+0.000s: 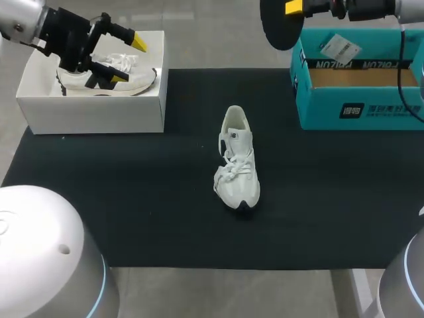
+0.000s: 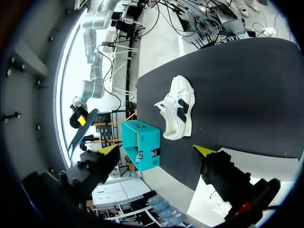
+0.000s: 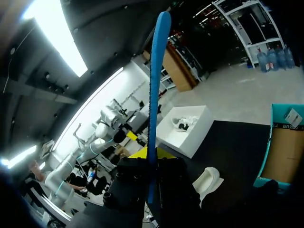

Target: Take the shoe out of the shoebox, open the shoe tongue, remove and reinsert the insole, then place the shoe into the shoebox

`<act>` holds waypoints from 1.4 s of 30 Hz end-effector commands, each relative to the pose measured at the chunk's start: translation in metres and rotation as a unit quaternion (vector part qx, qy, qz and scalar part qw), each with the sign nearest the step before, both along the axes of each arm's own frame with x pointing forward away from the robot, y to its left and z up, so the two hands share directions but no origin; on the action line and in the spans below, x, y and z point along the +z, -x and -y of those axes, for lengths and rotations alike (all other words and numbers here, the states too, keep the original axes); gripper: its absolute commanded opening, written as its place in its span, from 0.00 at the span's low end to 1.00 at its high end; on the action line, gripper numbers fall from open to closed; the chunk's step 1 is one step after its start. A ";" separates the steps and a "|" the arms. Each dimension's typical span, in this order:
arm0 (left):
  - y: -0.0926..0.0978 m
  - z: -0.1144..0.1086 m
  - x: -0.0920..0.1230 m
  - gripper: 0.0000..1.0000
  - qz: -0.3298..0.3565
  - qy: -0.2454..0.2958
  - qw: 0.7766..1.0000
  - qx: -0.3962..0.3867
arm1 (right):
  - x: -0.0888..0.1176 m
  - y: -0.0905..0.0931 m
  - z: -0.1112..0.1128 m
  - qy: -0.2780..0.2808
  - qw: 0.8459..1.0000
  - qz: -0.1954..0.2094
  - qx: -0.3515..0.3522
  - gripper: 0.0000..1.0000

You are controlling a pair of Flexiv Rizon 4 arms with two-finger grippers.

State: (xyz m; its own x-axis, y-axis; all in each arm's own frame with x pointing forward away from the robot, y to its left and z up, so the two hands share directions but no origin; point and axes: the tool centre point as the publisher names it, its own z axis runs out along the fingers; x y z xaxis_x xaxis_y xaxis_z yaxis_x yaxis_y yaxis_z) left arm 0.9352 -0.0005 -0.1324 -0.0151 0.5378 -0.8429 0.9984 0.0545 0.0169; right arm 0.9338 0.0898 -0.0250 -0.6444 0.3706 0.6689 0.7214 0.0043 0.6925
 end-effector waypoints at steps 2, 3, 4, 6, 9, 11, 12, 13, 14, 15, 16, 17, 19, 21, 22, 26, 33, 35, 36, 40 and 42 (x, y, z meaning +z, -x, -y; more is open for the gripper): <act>0.001 0.000 0.000 1.00 0.000 -0.001 1.000 0.000 | 0.000 0.000 -0.001 0.002 1.000 -0.001 -0.001 0.00; 0.001 0.000 0.000 1.00 0.000 -0.001 1.000 0.000 | -0.007 -0.002 -0.005 -0.006 1.000 0.012 0.003 0.00; 0.001 0.000 0.000 1.00 0.000 -0.001 1.000 0.000 | -0.014 -0.003 -0.010 -0.013 1.000 0.018 0.001 0.00; 0.001 0.000 0.000 1.00 0.000 -0.001 1.000 0.000 | -0.026 -0.004 -0.018 -0.013 0.999 0.031 -0.006 0.00; 0.001 0.000 0.000 1.00 0.000 -0.001 1.000 0.000 | -0.045 -0.002 -0.025 -0.016 0.999 0.042 -0.019 0.00; 0.001 0.000 0.000 1.00 0.000 -0.001 1.000 0.000 | -0.059 -0.003 -0.028 -0.013 0.999 0.034 -0.029 0.00; 0.001 0.000 0.000 1.00 0.000 -0.001 1.000 0.000 | -0.065 -0.003 -0.031 -0.016 0.999 0.035 -0.028 0.00; 0.001 0.000 0.000 1.00 0.000 -0.001 1.000 0.000 | -0.070 -0.003 -0.034 -0.015 0.999 0.035 -0.029 0.00; 0.001 0.000 0.000 1.00 0.000 -0.001 1.000 0.000 | -0.076 -0.003 -0.037 -0.014 0.999 0.031 -0.028 0.00; 0.001 0.000 0.000 1.00 0.000 -0.001 1.000 0.000 | -0.080 -0.003 -0.040 -0.014 0.999 0.031 -0.028 0.00; 0.001 0.000 0.000 1.00 0.000 -0.001 1.000 0.000 | -0.085 -0.003 -0.043 -0.012 0.999 0.022 -0.026 0.00; 0.001 0.000 0.000 1.00 0.000 -0.001 1.000 0.000 | -0.088 -0.002 -0.046 -0.013 0.999 0.021 -0.026 0.00; 0.001 0.000 0.000 1.00 0.000 -0.001 1.000 0.000 | -0.093 -0.002 -0.051 -0.017 0.999 0.021 -0.026 0.00; 0.001 0.000 0.000 1.00 0.000 -0.001 1.000 0.000 | -0.100 -0.004 -0.055 -0.016 0.999 0.018 -0.025 0.00; 0.001 0.000 0.000 1.00 0.000 -0.001 1.000 0.000 | -0.103 -0.005 -0.057 -0.013 1.000 0.015 -0.023 0.00; 0.001 0.000 0.000 1.00 0.000 -0.001 1.000 0.000 | -0.111 -0.005 -0.061 -0.004 1.000 -0.002 -0.016 0.00; 0.001 0.000 0.000 1.00 0.000 -0.001 1.000 0.000 | -0.111 -0.005 -0.061 -0.004 1.000 -0.002 -0.016 0.00; 0.001 0.000 0.000 1.00 0.000 -0.001 1.000 0.000 | -0.111 -0.005 -0.061 -0.004 1.000 -0.002 -0.016 0.00; 0.001 0.000 0.000 1.00 0.000 -0.001 1.000 0.000 | -0.111 -0.005 -0.061 -0.004 1.000 -0.002 -0.016 0.00; 0.001 0.000 0.000 1.00 0.000 -0.001 1.000 0.000 | -0.111 -0.005 -0.061 -0.004 1.000 -0.002 -0.016 0.00; 0.001 0.000 0.000 1.00 0.000 -0.001 1.000 0.000 | -0.111 -0.005 -0.061 -0.004 1.000 -0.002 -0.016 0.00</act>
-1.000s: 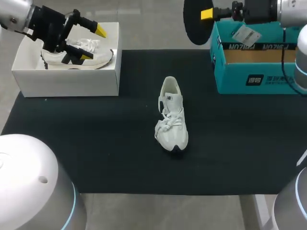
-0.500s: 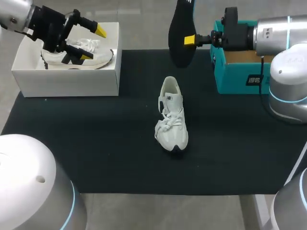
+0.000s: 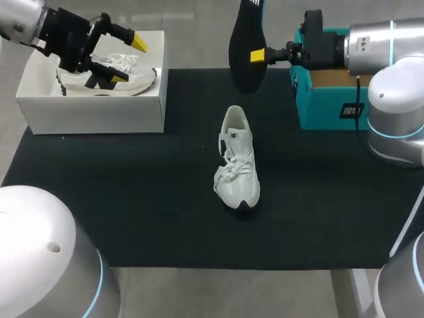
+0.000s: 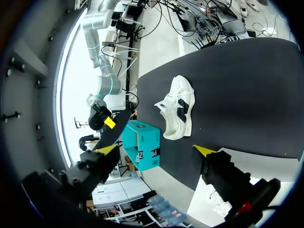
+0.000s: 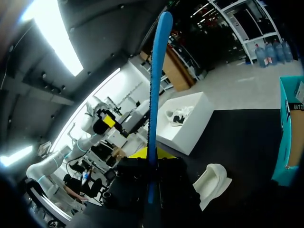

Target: Take the shoe out of the shoebox, open the shoe tongue, remove and reinsert the insole, then place the shoe into the shoebox

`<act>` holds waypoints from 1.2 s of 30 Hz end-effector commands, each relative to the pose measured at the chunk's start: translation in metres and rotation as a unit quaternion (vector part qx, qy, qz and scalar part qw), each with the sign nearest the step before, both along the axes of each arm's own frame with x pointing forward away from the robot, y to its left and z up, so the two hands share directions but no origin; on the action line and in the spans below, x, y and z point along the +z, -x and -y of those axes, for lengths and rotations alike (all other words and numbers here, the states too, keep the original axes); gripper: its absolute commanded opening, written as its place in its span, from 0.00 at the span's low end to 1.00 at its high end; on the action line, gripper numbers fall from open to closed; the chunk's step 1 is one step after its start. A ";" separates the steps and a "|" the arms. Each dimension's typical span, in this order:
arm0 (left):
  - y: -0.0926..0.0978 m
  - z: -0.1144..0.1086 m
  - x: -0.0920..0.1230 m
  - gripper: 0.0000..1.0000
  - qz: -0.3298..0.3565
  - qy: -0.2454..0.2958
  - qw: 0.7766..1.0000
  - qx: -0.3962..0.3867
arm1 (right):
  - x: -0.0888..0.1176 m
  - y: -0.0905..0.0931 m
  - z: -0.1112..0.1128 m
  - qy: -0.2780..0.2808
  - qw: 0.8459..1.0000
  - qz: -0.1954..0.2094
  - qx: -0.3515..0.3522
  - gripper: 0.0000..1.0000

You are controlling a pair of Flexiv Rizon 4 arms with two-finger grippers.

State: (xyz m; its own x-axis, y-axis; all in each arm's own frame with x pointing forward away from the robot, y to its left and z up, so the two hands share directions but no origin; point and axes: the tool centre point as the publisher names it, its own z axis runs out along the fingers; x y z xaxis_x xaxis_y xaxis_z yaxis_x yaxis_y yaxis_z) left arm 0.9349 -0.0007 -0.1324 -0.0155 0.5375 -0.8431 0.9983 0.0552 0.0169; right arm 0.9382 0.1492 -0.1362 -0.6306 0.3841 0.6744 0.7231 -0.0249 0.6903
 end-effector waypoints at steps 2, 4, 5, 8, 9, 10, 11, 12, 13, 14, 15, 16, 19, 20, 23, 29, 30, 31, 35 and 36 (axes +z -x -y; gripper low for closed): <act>0.000 0.000 0.000 1.00 0.000 -0.002 1.000 0.000 | 0.000 -0.001 -0.001 0.000 1.000 0.000 0.000 0.00; 0.000 0.000 0.000 1.00 0.000 -0.002 1.000 0.000 | 0.000 -0.001 -0.001 0.000 1.000 0.000 0.000 0.00; 0.000 0.000 0.000 1.00 0.000 -0.002 1.000 0.000 | 0.000 -0.001 -0.001 0.000 1.000 0.000 0.000 0.00; 0.000 0.000 0.000 1.00 0.000 -0.002 1.000 0.000 | 0.000 -0.001 -0.001 0.000 1.000 0.000 0.000 0.00; 0.000 0.000 0.000 1.00 0.000 -0.002 1.000 0.000 | 0.000 -0.001 -0.001 0.000 1.000 0.000 0.000 0.00; 0.000 0.000 0.000 1.00 0.000 -0.002 1.000 0.000 | 0.000 -0.001 -0.001 0.000 1.000 0.000 0.000 0.00; 0.000 0.000 0.000 1.00 0.000 -0.002 1.000 0.000 | -0.007 -0.002 -0.002 0.000 1.000 0.001 0.000 0.00; 0.000 0.000 0.000 1.00 0.000 -0.002 1.000 0.000 | -0.012 -0.005 -0.003 0.001 1.000 0.003 -0.001 0.00; 0.000 0.000 0.000 1.00 0.000 -0.002 1.000 0.000 | -0.015 -0.007 -0.004 -0.001 1.000 0.010 -0.006 0.00; 0.000 0.000 0.000 1.00 0.000 -0.002 1.000 0.000 | -0.017 -0.009 -0.006 -0.003 1.000 0.012 -0.006 0.00; 0.000 0.000 0.000 1.00 0.000 -0.002 1.000 0.000 | -0.020 -0.012 -0.008 0.001 1.000 0.018 -0.008 0.00; 0.000 0.000 0.000 1.00 0.000 -0.002 1.000 0.000 | -0.023 -0.014 -0.010 -0.002 1.000 0.022 -0.008 0.00; 0.000 0.000 0.000 1.00 0.000 -0.002 1.000 0.000 | -0.036 -0.020 -0.015 -0.001 1.000 0.020 -0.006 0.00; 0.000 0.000 0.000 1.00 0.000 -0.002 1.000 0.000 | -0.042 -0.021 -0.016 -0.001 1.000 0.017 -0.005 0.00; 0.000 0.000 0.000 1.00 0.000 -0.002 1.000 0.000 | -0.059 -0.023 -0.020 -0.005 1.000 0.005 -0.005 0.00; 0.000 0.000 0.000 1.00 0.000 -0.002 1.000 0.000 | -0.095 -0.018 -0.023 -0.008 1.000 -0.012 -0.009 0.00; 0.000 0.000 0.000 1.00 0.000 -0.002 1.000 0.000 | -0.101 -0.018 -0.023 -0.009 1.000 -0.020 -0.011 0.00; 0.000 0.000 0.000 1.00 0.000 -0.002 1.000 0.000 | -0.107 -0.016 -0.023 -0.018 0.999 -0.029 -0.011 0.00; 0.000 0.000 0.000 1.00 0.000 -0.002 1.000 0.000 | -0.107 -0.016 -0.023 -0.018 0.999 -0.029 -0.011 0.00; 0.000 0.000 0.000 1.00 0.000 -0.002 1.000 0.000 | -0.107 -0.016 -0.023 -0.018 0.999 -0.029 -0.011 0.00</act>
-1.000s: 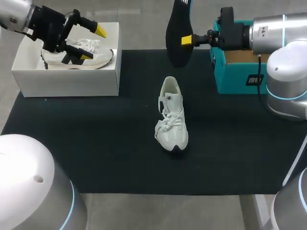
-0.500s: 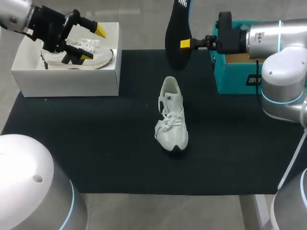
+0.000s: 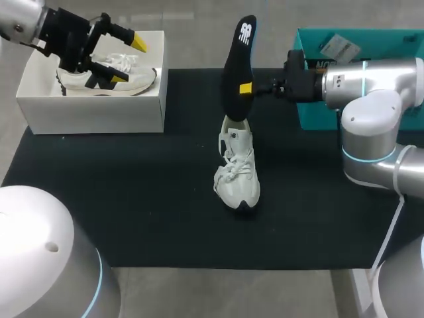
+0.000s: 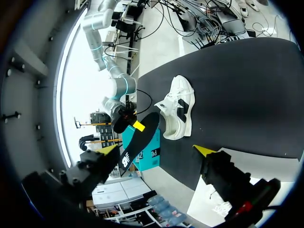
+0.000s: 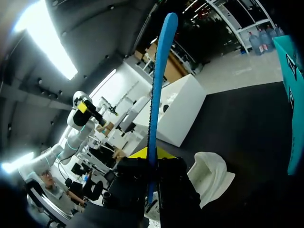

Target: Take the shoe out of the shoebox, open the shoe tongue, remove and reinsert the insole, then place the shoe into the shoebox

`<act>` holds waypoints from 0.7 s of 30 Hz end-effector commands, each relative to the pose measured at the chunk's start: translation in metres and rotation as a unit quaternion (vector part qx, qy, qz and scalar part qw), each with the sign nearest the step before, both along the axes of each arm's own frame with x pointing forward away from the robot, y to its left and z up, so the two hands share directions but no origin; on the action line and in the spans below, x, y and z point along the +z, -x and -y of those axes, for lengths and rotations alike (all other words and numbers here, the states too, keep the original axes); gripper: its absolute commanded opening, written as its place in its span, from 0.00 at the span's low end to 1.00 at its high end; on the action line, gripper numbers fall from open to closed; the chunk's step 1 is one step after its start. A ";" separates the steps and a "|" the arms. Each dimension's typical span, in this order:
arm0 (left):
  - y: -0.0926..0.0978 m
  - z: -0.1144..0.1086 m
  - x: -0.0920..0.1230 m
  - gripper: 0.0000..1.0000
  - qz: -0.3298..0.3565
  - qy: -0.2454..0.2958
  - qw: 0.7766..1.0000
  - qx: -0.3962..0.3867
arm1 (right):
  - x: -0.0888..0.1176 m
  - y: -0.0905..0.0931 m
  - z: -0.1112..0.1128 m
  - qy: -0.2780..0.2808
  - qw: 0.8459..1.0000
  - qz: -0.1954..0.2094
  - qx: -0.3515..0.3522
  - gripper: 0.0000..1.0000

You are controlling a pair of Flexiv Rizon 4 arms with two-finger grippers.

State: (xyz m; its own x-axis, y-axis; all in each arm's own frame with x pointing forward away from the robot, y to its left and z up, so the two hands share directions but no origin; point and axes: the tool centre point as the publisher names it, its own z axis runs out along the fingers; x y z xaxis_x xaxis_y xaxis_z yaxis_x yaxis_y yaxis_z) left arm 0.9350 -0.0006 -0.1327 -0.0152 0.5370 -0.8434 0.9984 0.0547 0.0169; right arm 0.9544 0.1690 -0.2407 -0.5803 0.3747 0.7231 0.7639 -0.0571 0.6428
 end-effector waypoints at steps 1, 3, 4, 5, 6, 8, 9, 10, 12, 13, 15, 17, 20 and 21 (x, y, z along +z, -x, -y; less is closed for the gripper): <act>0.000 0.000 0.000 1.00 0.000 -0.002 1.000 0.000 | -0.003 0.000 -0.004 -0.003 1.000 0.002 -0.003 0.00; 0.000 0.000 0.000 1.00 0.000 -0.002 1.000 0.000 | -0.003 0.000 -0.004 -0.003 1.000 0.002 -0.003 0.00; 0.000 0.000 0.000 1.00 0.000 -0.002 1.000 0.000 | -0.003 0.000 -0.004 -0.003 1.000 0.002 -0.003 0.00; 0.000 0.000 0.000 1.00 0.000 -0.002 1.000 0.000 | -0.003 0.000 -0.004 -0.003 1.000 0.002 -0.003 0.00; 0.000 0.000 0.000 1.00 0.000 -0.002 1.000 0.000 | -0.003 0.000 -0.004 -0.003 1.000 0.002 -0.003 0.00; 0.000 0.000 0.000 1.00 0.000 -0.002 1.000 0.000 | -0.003 0.000 -0.004 -0.003 1.000 0.002 -0.003 0.00; 0.000 0.000 0.000 1.00 0.000 -0.002 1.000 0.000 | -0.003 0.000 -0.004 -0.003 1.000 0.002 -0.003 0.00; 0.000 0.000 0.000 1.00 0.000 -0.002 1.000 0.000 | -0.003 0.000 -0.004 -0.003 1.000 0.002 -0.003 0.00; 0.000 0.000 0.000 1.00 0.000 -0.002 1.000 0.000 | -0.003 0.000 -0.004 -0.003 1.000 0.002 -0.003 0.00; 0.000 0.000 0.000 1.00 0.000 -0.002 1.000 0.000 | -0.003 0.000 -0.004 -0.003 1.000 0.002 -0.003 0.00; 0.000 0.000 0.000 1.00 0.000 -0.002 1.000 0.000 | -0.008 -0.003 -0.005 -0.004 1.000 0.015 0.003 0.00; 0.000 0.000 0.000 1.00 0.000 -0.002 1.000 0.000 | -0.017 -0.008 -0.006 -0.006 0.999 0.034 0.004 0.00; 0.000 0.000 0.000 1.00 0.000 -0.002 1.000 0.000 | -0.024 -0.014 -0.007 -0.009 0.999 0.053 0.002 0.00; 0.000 0.000 0.000 1.00 0.000 -0.002 1.000 0.000 | -0.027 -0.016 -0.007 -0.013 0.999 0.051 0.001 0.00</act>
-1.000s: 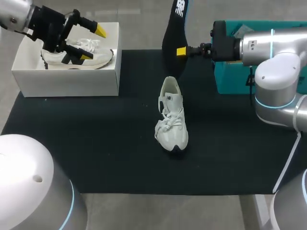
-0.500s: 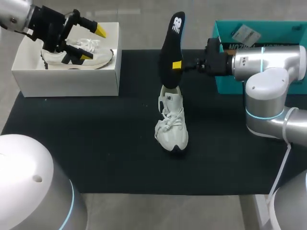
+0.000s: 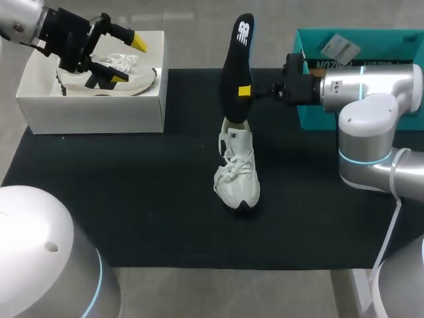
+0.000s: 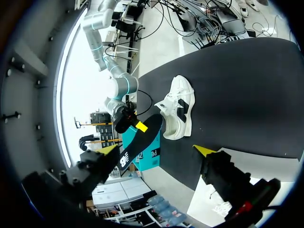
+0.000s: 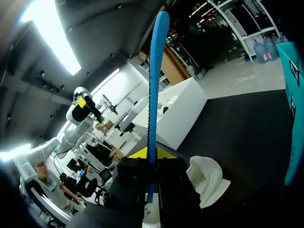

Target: Take the shoe out of the shoebox, open the shoe tongue, remove and reinsert the insole, then place the shoe into the shoebox

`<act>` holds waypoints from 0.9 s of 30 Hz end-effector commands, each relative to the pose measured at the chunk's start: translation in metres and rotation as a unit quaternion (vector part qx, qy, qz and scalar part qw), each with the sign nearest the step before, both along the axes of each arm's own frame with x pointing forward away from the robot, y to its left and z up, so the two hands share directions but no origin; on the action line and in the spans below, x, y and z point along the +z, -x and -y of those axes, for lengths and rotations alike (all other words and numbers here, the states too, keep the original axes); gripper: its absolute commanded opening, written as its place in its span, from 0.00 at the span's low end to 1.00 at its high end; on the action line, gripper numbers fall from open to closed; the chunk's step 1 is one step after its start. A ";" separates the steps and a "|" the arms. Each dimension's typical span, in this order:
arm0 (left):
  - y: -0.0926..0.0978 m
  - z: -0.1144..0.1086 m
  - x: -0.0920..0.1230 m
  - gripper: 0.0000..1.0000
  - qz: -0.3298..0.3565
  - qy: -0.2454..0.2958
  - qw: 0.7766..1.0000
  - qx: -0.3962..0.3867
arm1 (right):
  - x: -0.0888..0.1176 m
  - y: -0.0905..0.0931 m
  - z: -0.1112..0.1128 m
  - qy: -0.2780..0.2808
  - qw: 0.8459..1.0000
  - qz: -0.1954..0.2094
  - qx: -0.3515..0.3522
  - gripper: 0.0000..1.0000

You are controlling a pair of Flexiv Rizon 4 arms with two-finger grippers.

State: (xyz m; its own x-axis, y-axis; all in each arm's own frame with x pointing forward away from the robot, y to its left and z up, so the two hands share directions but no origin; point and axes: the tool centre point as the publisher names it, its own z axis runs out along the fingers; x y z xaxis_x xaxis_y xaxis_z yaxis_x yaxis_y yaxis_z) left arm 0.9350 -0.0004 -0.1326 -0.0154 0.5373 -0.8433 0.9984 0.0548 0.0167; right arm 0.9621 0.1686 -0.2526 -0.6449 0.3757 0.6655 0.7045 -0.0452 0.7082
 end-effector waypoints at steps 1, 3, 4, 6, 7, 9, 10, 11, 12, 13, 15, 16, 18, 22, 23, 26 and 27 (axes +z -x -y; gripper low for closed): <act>0.000 0.000 0.000 1.00 0.000 -0.002 1.000 0.000 | -0.018 -0.010 -0.007 -0.018 1.000 0.007 -0.001 0.00; 0.000 0.000 0.000 1.00 0.000 -0.002 1.000 0.000 | -0.022 -0.013 -0.008 -0.014 1.000 0.011 0.001 0.00; 0.000 0.000 0.000 1.00 0.000 -0.002 1.000 0.000 | -0.024 -0.014 -0.008 -0.011 1.000 0.014 0.005 0.00; 0.000 0.000 0.000 1.00 0.000 -0.002 1.000 0.000 | -0.028 -0.016 -0.009 -0.008 1.000 0.009 0.006 0.00; 0.000 0.000 0.000 1.00 0.000 -0.002 1.000 0.000 | -0.029 -0.017 -0.009 -0.009 1.000 0.014 0.007 0.00; 0.000 0.000 0.000 1.00 0.000 -0.002 1.000 0.000 | -0.031 -0.019 -0.009 -0.002 1.000 0.017 0.010 0.00; 0.000 0.000 0.000 1.00 0.000 -0.002 1.000 0.000 | -0.033 -0.020 -0.007 -0.003 1.000 0.017 0.010 0.00; 0.000 0.000 0.000 1.00 0.000 -0.002 1.000 0.000 | -0.035 -0.021 -0.006 -0.002 1.000 0.017 0.010 0.00; 0.000 0.000 0.000 1.00 0.000 -0.002 1.000 0.000 | -0.037 -0.022 -0.005 0.000 1.000 0.017 0.010 0.00; 0.000 0.000 0.000 1.00 0.000 -0.002 1.000 0.000 | -0.039 -0.023 -0.004 0.001 1.000 0.022 0.011 0.00; 0.000 0.000 0.000 1.00 0.000 -0.002 1.000 0.000 | -0.043 -0.023 -0.001 0.004 1.000 0.028 0.011 0.00; 0.000 0.000 0.000 1.00 0.000 -0.002 1.000 0.000 | -0.045 -0.024 0.000 0.005 0.999 0.032 0.013 0.00; 0.000 0.000 0.000 1.00 0.000 -0.002 1.000 0.000 | -0.052 -0.025 0.002 0.015 0.999 0.042 0.018 0.00; 0.000 0.000 0.000 1.00 0.000 -0.002 1.000 0.000 | -0.060 -0.025 0.003 0.027 0.997 0.068 0.017 0.00; 0.000 0.000 0.000 1.00 0.000 -0.002 1.000 0.000 | -0.061 -0.025 0.004 0.027 0.997 0.068 0.017 0.00; 0.000 0.000 0.000 1.00 0.000 -0.002 1.000 0.000 | -0.068 -0.023 0.004 0.028 0.997 0.075 0.016 0.00; 0.000 0.000 0.000 1.00 0.000 -0.002 1.000 0.000 | -0.071 -0.022 0.003 0.033 0.996 0.076 0.018 0.00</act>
State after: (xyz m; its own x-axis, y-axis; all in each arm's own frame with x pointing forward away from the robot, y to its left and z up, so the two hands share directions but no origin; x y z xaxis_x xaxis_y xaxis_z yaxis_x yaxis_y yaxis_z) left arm 0.9351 -0.0004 -0.1325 -0.0152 0.5374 -0.8432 0.9984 0.0546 0.0168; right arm 0.9858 0.1616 -0.3164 -0.7507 0.3856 0.5364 0.5911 0.0296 0.8061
